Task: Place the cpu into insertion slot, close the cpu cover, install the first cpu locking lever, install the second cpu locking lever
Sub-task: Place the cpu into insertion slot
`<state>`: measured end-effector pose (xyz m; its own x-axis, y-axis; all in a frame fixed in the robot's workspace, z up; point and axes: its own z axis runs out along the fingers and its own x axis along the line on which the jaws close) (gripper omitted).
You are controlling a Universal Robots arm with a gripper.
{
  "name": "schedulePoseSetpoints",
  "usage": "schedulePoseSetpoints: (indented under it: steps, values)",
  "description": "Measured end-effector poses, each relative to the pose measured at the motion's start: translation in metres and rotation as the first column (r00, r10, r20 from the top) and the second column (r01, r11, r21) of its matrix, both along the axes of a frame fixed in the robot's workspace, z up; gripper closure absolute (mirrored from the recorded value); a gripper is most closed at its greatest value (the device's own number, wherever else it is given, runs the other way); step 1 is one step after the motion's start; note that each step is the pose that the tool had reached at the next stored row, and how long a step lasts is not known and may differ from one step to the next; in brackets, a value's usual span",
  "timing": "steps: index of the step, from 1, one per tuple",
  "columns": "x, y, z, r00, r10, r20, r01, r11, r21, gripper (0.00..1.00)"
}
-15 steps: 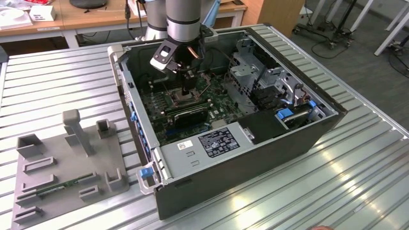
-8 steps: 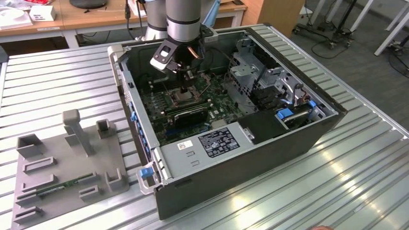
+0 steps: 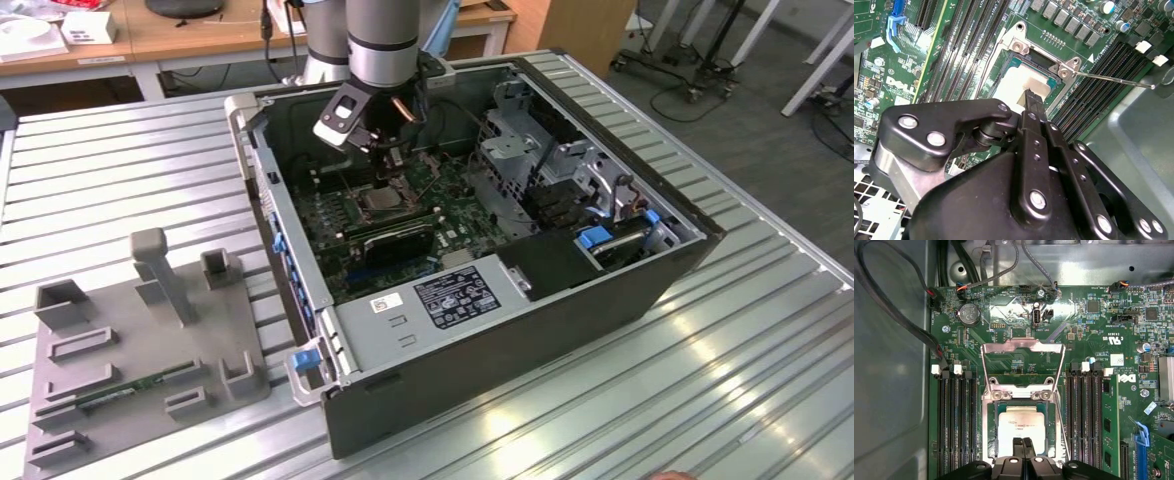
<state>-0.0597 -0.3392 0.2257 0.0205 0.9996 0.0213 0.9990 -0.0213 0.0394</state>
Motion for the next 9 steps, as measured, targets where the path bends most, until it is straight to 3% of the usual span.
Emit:
schedulePoseSetpoints:
  steps: [9]
  values:
    - [0.0001, 0.0000, 0.0001, 1.0000, 0.000, -0.0001, 0.000, 1.0000, 0.0000, 0.89]
